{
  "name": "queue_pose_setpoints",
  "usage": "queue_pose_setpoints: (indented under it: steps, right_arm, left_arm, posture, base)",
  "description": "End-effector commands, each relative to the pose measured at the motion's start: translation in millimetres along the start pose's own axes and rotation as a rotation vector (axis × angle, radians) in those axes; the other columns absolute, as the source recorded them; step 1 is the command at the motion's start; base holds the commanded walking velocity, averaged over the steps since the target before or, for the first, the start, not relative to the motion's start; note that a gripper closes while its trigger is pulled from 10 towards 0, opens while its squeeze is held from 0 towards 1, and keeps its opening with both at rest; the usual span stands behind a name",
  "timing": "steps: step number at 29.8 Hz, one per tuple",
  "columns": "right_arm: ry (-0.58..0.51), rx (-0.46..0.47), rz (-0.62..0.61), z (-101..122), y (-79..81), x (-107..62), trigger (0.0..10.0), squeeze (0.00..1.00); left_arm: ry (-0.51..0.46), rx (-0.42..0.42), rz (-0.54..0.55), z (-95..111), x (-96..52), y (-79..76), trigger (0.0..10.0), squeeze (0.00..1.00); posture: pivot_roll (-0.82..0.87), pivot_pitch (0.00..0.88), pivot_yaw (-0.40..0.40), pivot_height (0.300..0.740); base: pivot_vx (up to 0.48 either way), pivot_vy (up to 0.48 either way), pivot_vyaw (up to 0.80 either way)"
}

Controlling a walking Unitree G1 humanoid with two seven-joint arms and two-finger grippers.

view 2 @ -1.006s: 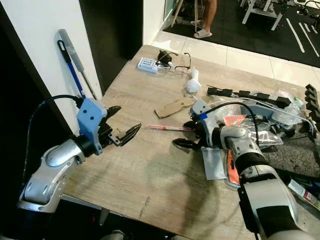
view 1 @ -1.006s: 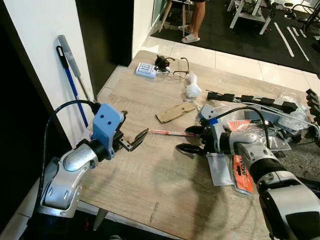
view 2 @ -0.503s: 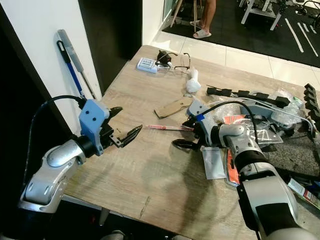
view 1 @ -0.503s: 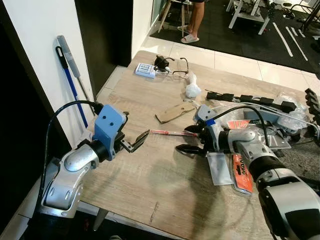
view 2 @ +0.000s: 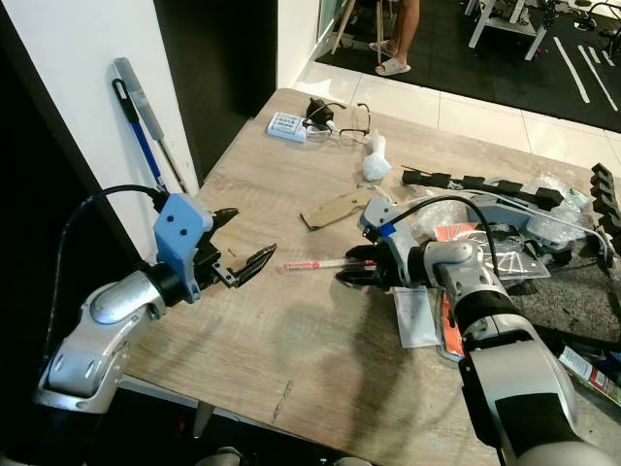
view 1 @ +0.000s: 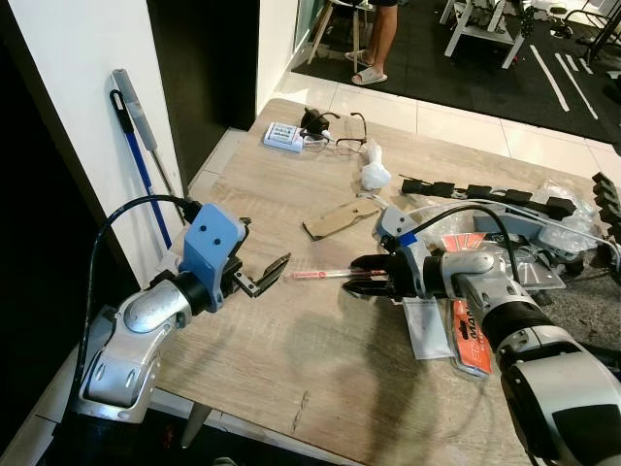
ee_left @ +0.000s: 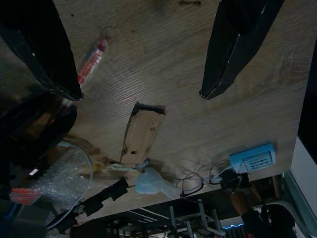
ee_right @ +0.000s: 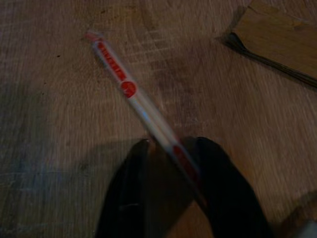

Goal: Picking trash to rubbish bin

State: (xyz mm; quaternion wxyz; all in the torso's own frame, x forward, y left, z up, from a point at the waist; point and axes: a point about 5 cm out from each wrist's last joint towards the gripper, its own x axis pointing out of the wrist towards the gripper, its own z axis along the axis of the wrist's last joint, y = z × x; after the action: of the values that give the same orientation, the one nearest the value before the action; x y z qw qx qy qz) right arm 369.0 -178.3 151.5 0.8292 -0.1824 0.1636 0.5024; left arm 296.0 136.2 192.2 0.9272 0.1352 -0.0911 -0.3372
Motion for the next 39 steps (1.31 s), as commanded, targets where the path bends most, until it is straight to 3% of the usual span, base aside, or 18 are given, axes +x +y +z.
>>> queue_pose_setpoints:
  steps: [1, 17, 22, 25, 27, 29, 30, 34, 39]
  right_arm:
    - [0.121, 0.076, 0.025, -29, 8.7, -1.4, 0.0, 0.00]
    - [0.126, 0.070, 0.035, -30, 9.8, -1.0, 0.0, 0.00]
    - [-0.090, 0.041, -0.157, 13, -15.6, -9.3, 0.0, 0.00]
    - [-0.248, -0.012, -0.236, 55, -33.3, -24.7, 0.0, 0.00]
    - [-0.248, -0.012, -0.236, 55, -33.3, -24.7, 0.0, 0.00]
    - [-0.339, -0.078, -0.254, 87, -42.1, -38.8, 0.0, 0.00]
    - [-0.339, -0.078, -0.254, 87, -42.1, -38.8, 0.0, 0.00]
    - [-0.508, -0.117, -0.290, 127, -49.7, -58.5, 0.0, 0.00]
    - [-0.550, -0.092, -0.303, 132, -51.1, -60.5, 0.0, 0.00]
  left_arm:
    - [0.027, 0.013, -0.032, -4, 0.0, -3.4, 10.0, 0.00]
    - [0.028, 0.022, -0.043, -4, 1.0, -2.9, 10.0, 0.00]
    - [0.024, 0.047, 0.009, -2, 2.5, 6.1, 10.0, 0.00]
    - [0.022, 0.063, 0.040, -1, 2.1, 12.2, 10.0, 0.00]
    - [0.022, 0.063, 0.040, -1, 2.1, 12.2, 10.0, 0.00]
    - [0.019, 0.068, 0.054, 0, 2.3, 15.0, 10.0, 0.00]
    - [0.019, 0.068, 0.054, 0, 2.3, 15.0, 10.0, 0.00]
    - [0.010, 0.071, 0.071, 1, 3.8, 16.3, 10.0, 0.00]
    - [0.012, 0.070, 0.079, 0, 4.3, 16.5, 10.0, 0.00]
  posture:
    - [0.00, 0.181, -0.082, 0.740]
    - [0.01, 0.154, -0.071, 0.740]
    - [0.02, 0.156, -0.065, 0.740]
    - [0.01, 0.156, -0.061, 0.740]
    - [0.01, 0.156, -0.061, 0.740]
    - [0.01, 0.156, -0.061, 0.740]
    - [0.01, 0.156, -0.061, 0.740]
    - [0.01, 0.155, -0.063, 0.740]
    - [0.01, 0.155, -0.063, 0.740]
  base:
    - [0.000, 0.000, 0.00]
    - [0.000, 0.000, 0.00]
    - [0.000, 0.000, 0.00]
    - [0.000, 0.000, 0.00]
    - [0.000, 0.000, 0.00]
    - [0.000, 0.000, 0.00]
    - [0.000, 0.000, 0.00]
    - [0.000, 0.000, 0.00]
    - [0.000, 0.000, 0.00]
